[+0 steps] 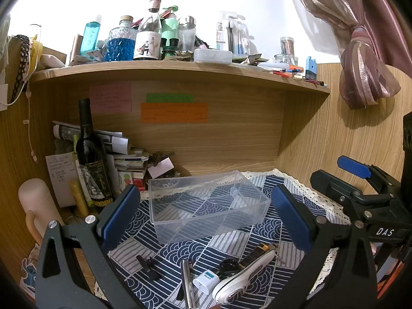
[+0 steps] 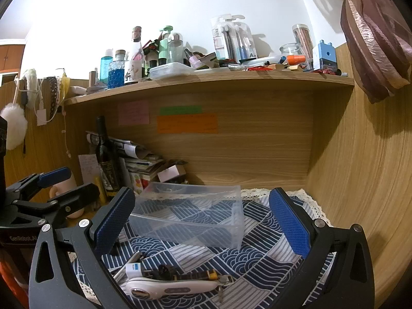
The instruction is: Organize rigid objects
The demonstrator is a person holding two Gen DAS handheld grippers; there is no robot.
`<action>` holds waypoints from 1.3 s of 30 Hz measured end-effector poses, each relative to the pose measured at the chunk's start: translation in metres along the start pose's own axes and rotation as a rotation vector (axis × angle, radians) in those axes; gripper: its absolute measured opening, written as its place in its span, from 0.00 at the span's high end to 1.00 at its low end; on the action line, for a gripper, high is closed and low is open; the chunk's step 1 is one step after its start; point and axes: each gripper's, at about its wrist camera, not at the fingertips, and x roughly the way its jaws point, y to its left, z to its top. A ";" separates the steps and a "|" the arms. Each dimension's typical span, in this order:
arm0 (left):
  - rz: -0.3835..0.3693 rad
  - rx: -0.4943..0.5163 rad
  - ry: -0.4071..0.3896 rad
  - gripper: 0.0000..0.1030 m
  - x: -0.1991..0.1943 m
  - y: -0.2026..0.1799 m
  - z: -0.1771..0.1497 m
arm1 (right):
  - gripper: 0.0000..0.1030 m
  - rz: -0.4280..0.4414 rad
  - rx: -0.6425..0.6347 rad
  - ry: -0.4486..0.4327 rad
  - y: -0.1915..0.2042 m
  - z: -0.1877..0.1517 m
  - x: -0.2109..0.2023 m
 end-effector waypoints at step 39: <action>0.057 -0.057 0.274 0.58 0.049 0.054 -0.059 | 0.50 0.011 0.050 0.302 -0.023 -0.049 0.052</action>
